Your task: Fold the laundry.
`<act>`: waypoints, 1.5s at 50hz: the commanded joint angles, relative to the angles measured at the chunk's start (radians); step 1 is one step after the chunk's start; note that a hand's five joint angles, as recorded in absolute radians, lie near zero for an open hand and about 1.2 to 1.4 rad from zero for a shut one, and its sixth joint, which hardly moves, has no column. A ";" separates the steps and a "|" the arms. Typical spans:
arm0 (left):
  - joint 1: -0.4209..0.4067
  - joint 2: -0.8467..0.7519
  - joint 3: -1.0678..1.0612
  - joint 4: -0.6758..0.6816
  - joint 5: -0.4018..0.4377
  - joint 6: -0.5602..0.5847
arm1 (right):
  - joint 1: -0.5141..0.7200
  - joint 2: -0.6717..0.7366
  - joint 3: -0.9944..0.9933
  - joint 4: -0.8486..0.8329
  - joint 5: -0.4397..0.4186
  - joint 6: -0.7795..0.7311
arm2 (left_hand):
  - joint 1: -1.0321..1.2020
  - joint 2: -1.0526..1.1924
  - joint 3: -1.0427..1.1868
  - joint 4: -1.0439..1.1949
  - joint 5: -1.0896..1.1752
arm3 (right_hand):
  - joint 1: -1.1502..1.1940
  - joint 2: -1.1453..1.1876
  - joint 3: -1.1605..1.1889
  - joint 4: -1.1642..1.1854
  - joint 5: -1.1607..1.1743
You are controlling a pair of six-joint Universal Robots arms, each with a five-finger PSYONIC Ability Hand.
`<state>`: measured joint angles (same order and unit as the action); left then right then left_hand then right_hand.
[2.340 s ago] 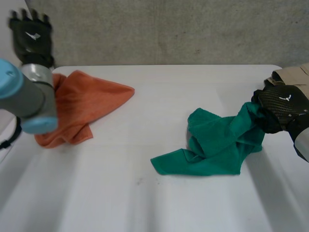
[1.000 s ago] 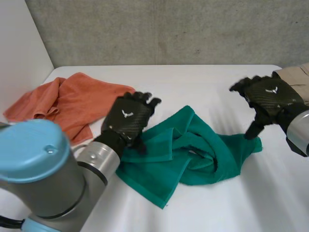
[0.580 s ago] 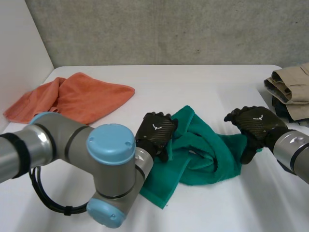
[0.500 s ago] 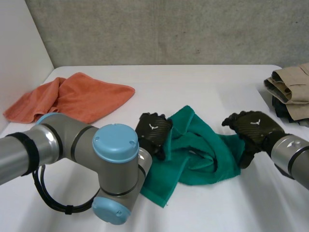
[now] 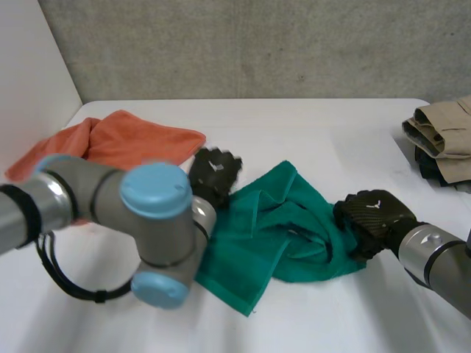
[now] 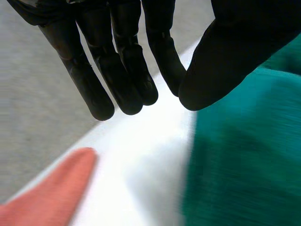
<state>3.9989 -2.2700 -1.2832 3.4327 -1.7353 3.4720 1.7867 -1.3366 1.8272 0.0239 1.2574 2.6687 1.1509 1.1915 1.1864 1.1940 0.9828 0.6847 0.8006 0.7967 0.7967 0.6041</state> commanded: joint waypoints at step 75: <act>0.120 0.332 0.044 0.037 0.146 -0.039 | 0.021 -0.166 -0.083 0.257 -0.302 -0.003 | 0.245 0.205 0.210 0.202 0.239 | -0.218 -0.334 -0.330 -0.330 -0.312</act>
<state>4.1243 -1.9824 -1.2067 3.4693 -1.5969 3.4308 1.9523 -1.4181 1.8354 0.3107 0.9456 2.5759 1.1334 1.1939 1.1869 1.1977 0.9745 0.5170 0.6152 0.6258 0.6401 0.4795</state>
